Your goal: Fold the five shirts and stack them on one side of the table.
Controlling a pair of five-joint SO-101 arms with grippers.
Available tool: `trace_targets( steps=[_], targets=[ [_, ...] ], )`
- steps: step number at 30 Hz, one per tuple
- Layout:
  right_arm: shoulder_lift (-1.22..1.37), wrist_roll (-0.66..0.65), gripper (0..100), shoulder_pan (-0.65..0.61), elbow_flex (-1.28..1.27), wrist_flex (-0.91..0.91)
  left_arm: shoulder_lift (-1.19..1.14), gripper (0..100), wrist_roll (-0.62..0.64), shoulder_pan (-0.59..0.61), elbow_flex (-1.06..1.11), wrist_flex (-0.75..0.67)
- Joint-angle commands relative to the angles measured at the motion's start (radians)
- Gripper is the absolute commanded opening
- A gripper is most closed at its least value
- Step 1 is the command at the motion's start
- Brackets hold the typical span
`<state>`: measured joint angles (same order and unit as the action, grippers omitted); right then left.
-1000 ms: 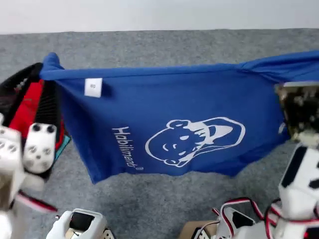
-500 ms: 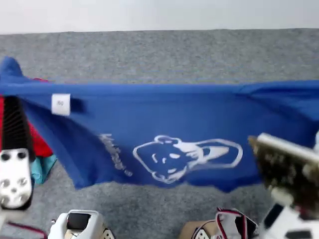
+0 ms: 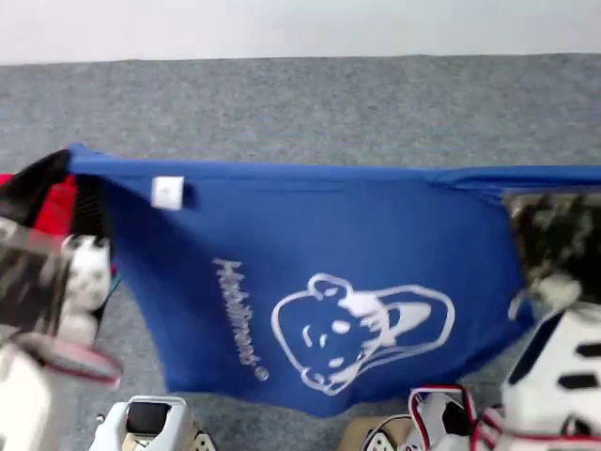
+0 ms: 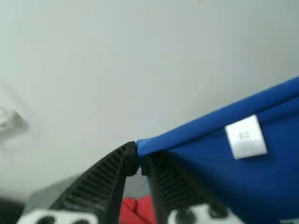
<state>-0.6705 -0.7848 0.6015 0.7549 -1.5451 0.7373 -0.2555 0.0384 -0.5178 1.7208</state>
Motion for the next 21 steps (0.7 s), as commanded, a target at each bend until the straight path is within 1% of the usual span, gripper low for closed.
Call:
trace_targets(
  steps=[1,6,8,10,19,21],
  targets=[
    [0.119,-0.005,0.9,-0.031,-0.089,0.001,-0.005,1,-0.005,0.009,0.153,-0.098],
    [0.205,-0.003,0.9,-0.131,-0.172,0.007,-0.006,1,-0.003,0.009,0.384,-0.313],
    [0.246,0.005,0.9,-0.156,-0.209,0.042,-0.006,1,-0.003,0.011,0.479,-0.408],
    [0.289,0.031,0.9,-0.163,-0.241,0.102,-0.006,1,-0.003,0.011,0.565,-0.500],
    [0.515,0.035,0.9,-0.217,-0.278,0.278,-0.009,1,-0.011,0.011,0.906,-0.879],
    [0.567,0.035,0.9,-0.223,-0.278,0.323,-0.012,1,-0.051,0.011,0.981,-0.962]
  ],
)
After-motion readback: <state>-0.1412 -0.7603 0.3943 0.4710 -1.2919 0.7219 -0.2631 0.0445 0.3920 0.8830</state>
